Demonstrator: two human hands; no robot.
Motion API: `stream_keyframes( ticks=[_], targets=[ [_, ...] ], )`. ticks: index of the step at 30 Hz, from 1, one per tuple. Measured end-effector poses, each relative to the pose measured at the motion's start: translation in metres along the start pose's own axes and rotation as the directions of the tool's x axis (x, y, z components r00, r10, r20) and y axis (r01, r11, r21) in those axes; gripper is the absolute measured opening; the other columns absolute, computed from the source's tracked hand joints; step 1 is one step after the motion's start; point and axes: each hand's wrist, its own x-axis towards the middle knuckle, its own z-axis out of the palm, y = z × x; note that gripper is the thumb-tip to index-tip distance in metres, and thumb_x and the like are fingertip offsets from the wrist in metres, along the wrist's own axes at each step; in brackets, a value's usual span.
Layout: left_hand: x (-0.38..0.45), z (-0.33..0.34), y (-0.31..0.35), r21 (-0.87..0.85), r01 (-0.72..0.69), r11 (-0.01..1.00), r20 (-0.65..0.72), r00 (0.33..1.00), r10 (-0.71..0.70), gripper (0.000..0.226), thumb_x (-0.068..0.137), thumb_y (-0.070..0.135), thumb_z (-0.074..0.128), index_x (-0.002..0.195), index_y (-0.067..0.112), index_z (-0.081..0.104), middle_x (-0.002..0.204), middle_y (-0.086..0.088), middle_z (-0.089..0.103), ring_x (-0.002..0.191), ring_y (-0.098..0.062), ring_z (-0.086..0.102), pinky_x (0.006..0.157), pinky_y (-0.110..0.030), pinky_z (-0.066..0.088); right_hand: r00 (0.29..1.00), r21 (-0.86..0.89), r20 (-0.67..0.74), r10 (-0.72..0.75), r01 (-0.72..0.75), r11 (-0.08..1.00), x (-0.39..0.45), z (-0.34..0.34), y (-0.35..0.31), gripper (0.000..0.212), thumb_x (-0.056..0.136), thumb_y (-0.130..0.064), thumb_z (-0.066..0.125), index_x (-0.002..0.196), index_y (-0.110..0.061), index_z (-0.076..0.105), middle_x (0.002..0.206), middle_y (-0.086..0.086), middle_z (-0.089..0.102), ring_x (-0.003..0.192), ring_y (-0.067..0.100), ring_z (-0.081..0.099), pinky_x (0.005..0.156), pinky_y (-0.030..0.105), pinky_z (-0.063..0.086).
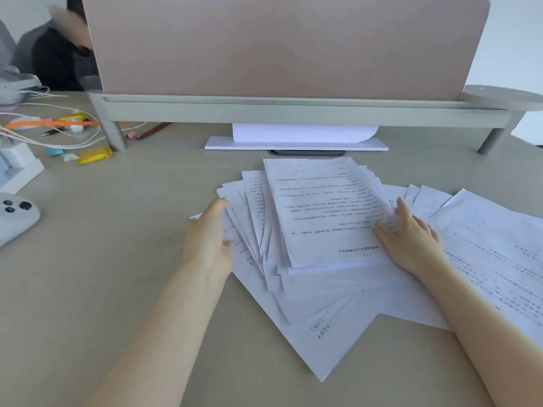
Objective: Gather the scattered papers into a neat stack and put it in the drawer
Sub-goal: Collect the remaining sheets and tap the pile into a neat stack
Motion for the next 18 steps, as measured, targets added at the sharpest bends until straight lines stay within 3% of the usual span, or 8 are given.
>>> stream_keyframes(
  ticks=[3, 6, 9, 12, 13, 15, 16, 18],
  targets=[
    [0.002, -0.011, 0.016, -0.153, 0.069, 0.986, 0.061, 0.996, -0.060, 0.030, 0.084, 0.023, 0.063, 0.112, 0.021, 0.051, 0.124, -0.002, 0.032, 0.109, -0.019, 0.051, 0.076, -0.037, 0.049, 1.000, -0.025, 0.007, -0.002, 0.002, 1.000, 0.001, 0.001, 0.000, 0.065, 0.092, -0.042, 0.037, 0.150, -0.019, 0.016, 0.151, 0.003, 0.036, 0.143, 0.022, 0.023, 0.115, 0.039, 0.014],
    [0.012, -0.028, 0.027, -0.244, 0.209, 0.947, 0.169, 0.971, -0.170, 0.055, 0.084, 0.024, 0.062, 0.133, 0.013, 0.041, 0.123, -0.010, 0.046, 0.082, -0.015, 0.065, 0.059, -0.033, 0.050, 1.000, -0.033, 0.005, -0.002, 0.002, 0.999, 0.002, 0.002, 0.001, 0.065, 0.093, -0.043, 0.036, 0.150, -0.019, 0.018, 0.154, 0.001, 0.032, 0.145, 0.021, 0.021, 0.117, 0.039, 0.013],
    [0.014, -0.036, 0.029, -0.186, 0.273, 0.944, 0.256, 0.941, -0.222, 0.025, 0.085, 0.026, 0.057, 0.104, 0.013, 0.048, 0.080, -0.002, 0.056, 0.037, -0.009, 0.048, 0.040, -0.014, 0.037, 1.000, -0.028, 0.000, -0.002, 0.002, 1.000, 0.002, 0.002, 0.002, 0.065, 0.092, -0.043, 0.037, 0.150, -0.019, 0.018, 0.154, 0.001, 0.032, 0.145, 0.021, 0.021, 0.117, 0.039, 0.012],
    [0.013, -0.034, 0.035, 0.089, 0.100, 0.991, 0.176, 0.978, -0.114, 0.016, 0.087, 0.031, 0.055, 0.087, 0.015, 0.051, 0.080, -0.002, 0.054, 0.048, -0.012, 0.049, 0.046, -0.019, 0.039, 1.000, -0.021, 0.008, -0.001, 0.001, 1.000, 0.001, 0.001, 0.001, 0.064, 0.092, -0.042, 0.037, 0.150, -0.019, 0.019, 0.154, 0.002, 0.033, 0.145, 0.021, 0.021, 0.117, 0.039, 0.013],
    [0.013, -0.034, 0.034, 0.396, -0.051, 0.917, 0.104, 0.994, 0.010, 0.023, 0.088, 0.035, 0.053, 0.102, 0.016, 0.054, 0.100, -0.004, 0.056, 0.073, -0.016, 0.059, 0.063, -0.026, 0.046, 1.000, -0.021, 0.009, -0.001, 0.002, 1.000, 0.001, 0.001, 0.001, 0.064, 0.092, -0.041, 0.038, 0.150, -0.019, 0.019, 0.153, 0.002, 0.034, 0.144, 0.022, 0.021, 0.116, 0.039, 0.013],
    [0.018, -0.039, 0.021, 0.931, -0.189, 0.312, 0.101, 0.955, 0.278, 0.054, 0.090, 0.046, 0.043, 0.132, 0.014, 0.039, 0.139, -0.004, 0.044, 0.129, -0.025, 0.040, 0.100, -0.041, 0.033, 1.000, -0.018, 0.008, -0.004, 0.004, 1.000, 0.001, 0.001, 0.000, 0.063, 0.092, -0.041, 0.038, 0.149, -0.020, 0.020, 0.152, 0.001, 0.035, 0.144, 0.022, 0.022, 0.116, 0.039, 0.014],
    [0.018, -0.038, 0.014, 0.979, -0.197, 0.052, 0.173, 0.939, 0.298, 0.064, 0.090, 0.052, 0.036, 0.140, 0.013, 0.029, 0.149, -0.004, 0.034, 0.139, -0.024, 0.025, 0.107, -0.043, 0.024, 1.000, -0.019, 0.008, -0.005, 0.005, 1.000, 0.001, 0.001, 0.000, 0.063, 0.092, -0.041, 0.038, 0.149, -0.020, 0.020, 0.152, 0.001, 0.035, 0.144, 0.022, 0.022, 0.116, 0.039, 0.014],
    [0.016, -0.032, -0.001, 0.967, -0.233, -0.104, 0.251, 0.940, 0.231, 0.072, 0.091, 0.057, 0.025, 0.149, 0.018, 0.008, 0.158, -0.003, 0.017, 0.146, -0.020, 0.009, 0.112, -0.047, 0.012, 1.000, -0.027, 0.011, -0.008, 0.008, 1.000, 0.003, 0.001, 0.002, 0.063, 0.092, -0.042, 0.037, 0.149, -0.020, 0.020, 0.152, 0.001, 0.035, 0.144, 0.022, 0.021, 0.116, 0.039, 0.013]
  ],
)
